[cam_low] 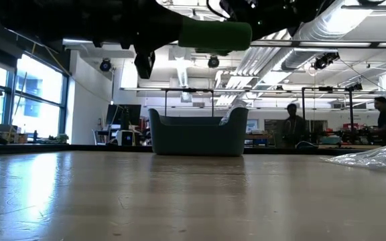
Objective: Roll bandage
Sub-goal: Roll the green bandage
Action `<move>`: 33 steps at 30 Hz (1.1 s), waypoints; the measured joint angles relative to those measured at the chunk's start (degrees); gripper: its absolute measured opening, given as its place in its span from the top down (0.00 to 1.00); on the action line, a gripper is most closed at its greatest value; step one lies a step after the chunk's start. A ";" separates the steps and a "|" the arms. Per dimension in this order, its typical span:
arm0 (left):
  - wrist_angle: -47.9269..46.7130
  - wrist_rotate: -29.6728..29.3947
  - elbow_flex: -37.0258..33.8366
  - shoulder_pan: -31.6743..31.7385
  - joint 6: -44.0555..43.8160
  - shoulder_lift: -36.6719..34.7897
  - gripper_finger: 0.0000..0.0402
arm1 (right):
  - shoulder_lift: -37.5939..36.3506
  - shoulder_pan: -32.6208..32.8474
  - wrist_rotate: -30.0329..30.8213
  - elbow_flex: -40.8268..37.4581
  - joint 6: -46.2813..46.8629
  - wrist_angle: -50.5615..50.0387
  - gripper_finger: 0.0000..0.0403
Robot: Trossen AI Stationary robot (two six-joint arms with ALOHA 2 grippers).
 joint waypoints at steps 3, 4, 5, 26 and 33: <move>-0.45 1.06 0.00 -0.25 -0.42 0.00 0.98 | 1.35 -0.03 -0.13 0.00 0.49 0.31 0.65; -0.71 1.09 0.00 -0.38 -0.42 0.01 0.98 | 1.82 -0.05 -0.33 0.00 1.05 0.46 0.65; -0.80 1.19 0.00 -0.42 -0.42 0.02 0.98 | 2.23 -0.06 -0.61 0.00 1.52 0.16 0.64; -1.05 2.45 0.00 1.31 1.15 0.02 0.98 | 1.60 -0.46 -9.78 0.22 2.17 -2.74 0.58; -1.05 2.77 0.00 1.29 1.44 0.02 0.98 | -0.98 -4.97 -9.72 0.22 8.52 -3.73 0.58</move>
